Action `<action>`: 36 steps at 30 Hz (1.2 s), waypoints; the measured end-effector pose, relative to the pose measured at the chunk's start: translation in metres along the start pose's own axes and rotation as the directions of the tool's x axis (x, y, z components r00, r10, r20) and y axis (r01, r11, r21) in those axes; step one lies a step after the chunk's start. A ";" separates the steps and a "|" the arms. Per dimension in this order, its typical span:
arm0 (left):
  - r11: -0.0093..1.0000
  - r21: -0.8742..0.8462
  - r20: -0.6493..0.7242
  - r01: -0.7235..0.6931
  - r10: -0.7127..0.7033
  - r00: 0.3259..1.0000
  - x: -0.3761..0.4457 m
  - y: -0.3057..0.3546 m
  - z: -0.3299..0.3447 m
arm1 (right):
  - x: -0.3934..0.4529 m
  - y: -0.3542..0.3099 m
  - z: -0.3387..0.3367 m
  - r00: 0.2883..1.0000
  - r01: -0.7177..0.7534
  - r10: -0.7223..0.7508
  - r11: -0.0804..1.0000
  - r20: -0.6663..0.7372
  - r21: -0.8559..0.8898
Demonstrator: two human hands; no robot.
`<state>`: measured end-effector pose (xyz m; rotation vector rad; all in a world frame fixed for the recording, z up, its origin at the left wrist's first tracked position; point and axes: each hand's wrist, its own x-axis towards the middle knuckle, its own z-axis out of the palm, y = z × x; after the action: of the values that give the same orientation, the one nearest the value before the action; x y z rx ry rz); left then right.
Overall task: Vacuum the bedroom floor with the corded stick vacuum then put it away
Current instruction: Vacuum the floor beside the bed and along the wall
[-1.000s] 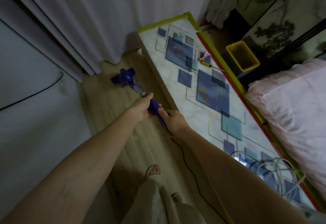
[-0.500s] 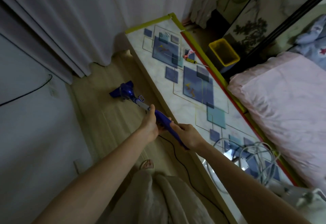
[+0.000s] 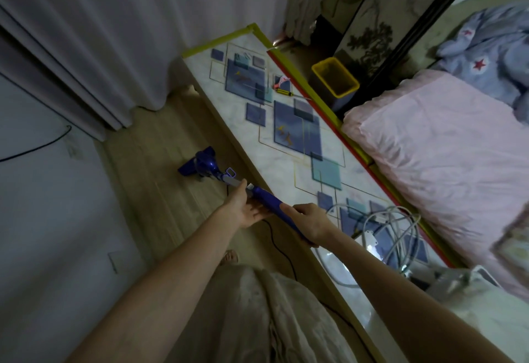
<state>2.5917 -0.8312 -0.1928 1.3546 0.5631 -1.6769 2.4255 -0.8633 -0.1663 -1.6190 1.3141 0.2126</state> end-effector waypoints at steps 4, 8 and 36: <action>0.996 0.092 -0.055 0.006 -0.001 0.998 0.003 0.004 0.002 | -0.003 -0.001 0.005 1.000 0.017 -0.017 1.000 -0.006 -0.022; 0.990 0.138 -0.067 0.025 -0.016 0.998 0.004 0.009 0.000 | -0.003 -0.005 0.003 1.000 0.026 -0.027 0.999 -0.014 -0.036; 0.995 -0.098 0.018 -0.014 0.016 1.000 -0.027 0.001 0.019 | -0.034 -0.040 -0.038 0.999 0.054 -0.054 0.999 0.004 0.001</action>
<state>2.5823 -0.8370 -0.1617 1.2686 0.6143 -1.6274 2.4286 -0.8743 -0.1017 -1.6502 1.2655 0.1828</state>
